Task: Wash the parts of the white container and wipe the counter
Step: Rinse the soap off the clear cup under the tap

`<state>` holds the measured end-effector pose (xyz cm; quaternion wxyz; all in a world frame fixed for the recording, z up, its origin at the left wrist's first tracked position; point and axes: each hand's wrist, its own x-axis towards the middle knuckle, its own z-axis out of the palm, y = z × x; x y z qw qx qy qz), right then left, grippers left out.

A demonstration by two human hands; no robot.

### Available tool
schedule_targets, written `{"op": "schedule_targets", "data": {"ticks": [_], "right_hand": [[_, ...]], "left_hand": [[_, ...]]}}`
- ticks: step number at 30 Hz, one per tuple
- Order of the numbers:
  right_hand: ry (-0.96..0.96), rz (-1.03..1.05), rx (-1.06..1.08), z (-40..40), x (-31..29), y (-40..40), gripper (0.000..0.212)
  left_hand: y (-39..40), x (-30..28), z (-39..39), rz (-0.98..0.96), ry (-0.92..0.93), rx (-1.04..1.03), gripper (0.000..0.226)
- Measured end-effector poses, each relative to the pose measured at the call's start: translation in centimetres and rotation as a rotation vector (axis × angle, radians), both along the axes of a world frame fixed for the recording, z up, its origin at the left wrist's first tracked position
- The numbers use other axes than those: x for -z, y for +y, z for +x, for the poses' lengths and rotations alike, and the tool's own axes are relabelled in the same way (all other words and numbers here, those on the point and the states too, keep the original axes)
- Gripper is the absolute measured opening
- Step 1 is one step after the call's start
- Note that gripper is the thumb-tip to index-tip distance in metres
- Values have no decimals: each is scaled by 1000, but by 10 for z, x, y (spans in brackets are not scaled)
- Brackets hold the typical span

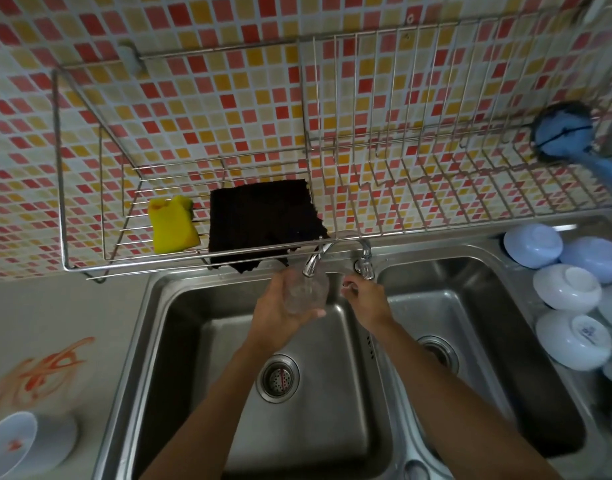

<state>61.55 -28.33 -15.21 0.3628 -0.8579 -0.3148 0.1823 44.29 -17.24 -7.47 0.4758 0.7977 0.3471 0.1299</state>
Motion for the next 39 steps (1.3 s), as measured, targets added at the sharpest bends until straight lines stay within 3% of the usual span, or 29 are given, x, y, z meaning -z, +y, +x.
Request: {"op": "schedule_targets", "data": {"ticks": [15, 23, 32, 39], "right_hand": [[48, 136, 54, 7, 6, 1, 9], [45, 181, 57, 11, 1, -4, 12], [2, 129, 39, 19, -2, -10, 14], [-7, 122, 53, 16, -3, -9, 17]], "left_hand": [[6, 17, -6, 82, 31, -27, 72], [13, 10, -7, 22, -13, -96, 71], [-8, 6, 11, 8, 46, 154, 68], [-12, 8, -7, 32, 26, 186, 69]]}}
